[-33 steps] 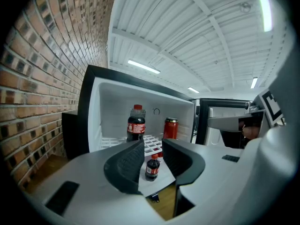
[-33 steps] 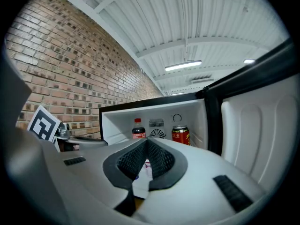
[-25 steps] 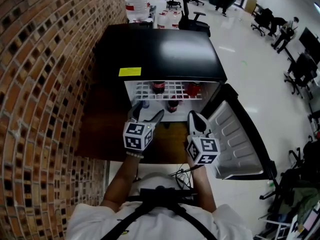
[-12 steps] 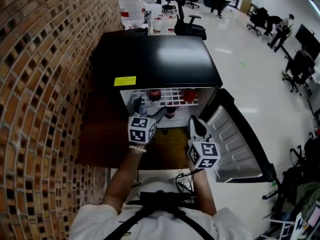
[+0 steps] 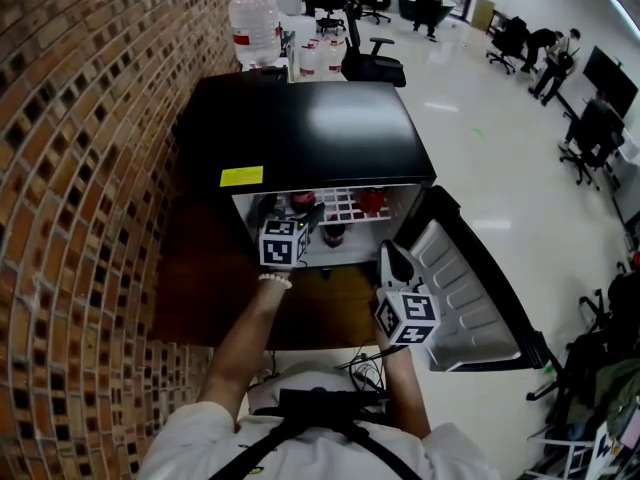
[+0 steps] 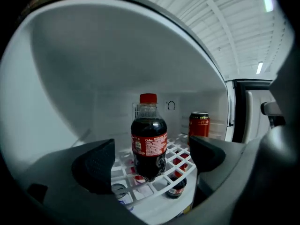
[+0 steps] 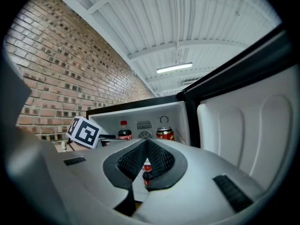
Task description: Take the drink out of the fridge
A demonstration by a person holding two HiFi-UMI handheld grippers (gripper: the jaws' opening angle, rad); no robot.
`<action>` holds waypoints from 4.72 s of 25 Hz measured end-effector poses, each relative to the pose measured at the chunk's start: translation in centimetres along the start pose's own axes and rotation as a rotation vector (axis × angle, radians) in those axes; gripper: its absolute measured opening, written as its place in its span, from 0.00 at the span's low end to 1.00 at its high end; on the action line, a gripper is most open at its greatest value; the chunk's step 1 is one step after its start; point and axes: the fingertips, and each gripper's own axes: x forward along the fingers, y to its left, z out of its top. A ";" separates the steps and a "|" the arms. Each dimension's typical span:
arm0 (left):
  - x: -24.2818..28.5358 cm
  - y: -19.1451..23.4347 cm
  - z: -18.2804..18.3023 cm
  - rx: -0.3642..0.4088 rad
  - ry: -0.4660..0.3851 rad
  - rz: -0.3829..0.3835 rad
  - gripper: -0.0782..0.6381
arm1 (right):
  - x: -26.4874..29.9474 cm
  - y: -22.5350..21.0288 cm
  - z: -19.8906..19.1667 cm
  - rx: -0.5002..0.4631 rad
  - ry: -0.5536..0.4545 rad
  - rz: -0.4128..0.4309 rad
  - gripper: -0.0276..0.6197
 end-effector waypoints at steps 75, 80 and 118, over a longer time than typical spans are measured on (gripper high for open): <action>-10.3 -2.5 -3.8 -0.053 0.048 -0.069 0.53 | 1.3 4.6 -1.3 -0.027 0.037 0.131 0.06; -12.2 -1.5 -7.3 -0.095 0.105 -0.051 0.53 | 1.7 5.3 -1.8 -0.035 0.053 0.144 0.06; -12.7 10.4 -30.2 -0.334 0.378 0.241 0.53 | 2.2 5.7 -2.9 -0.052 0.094 0.128 0.06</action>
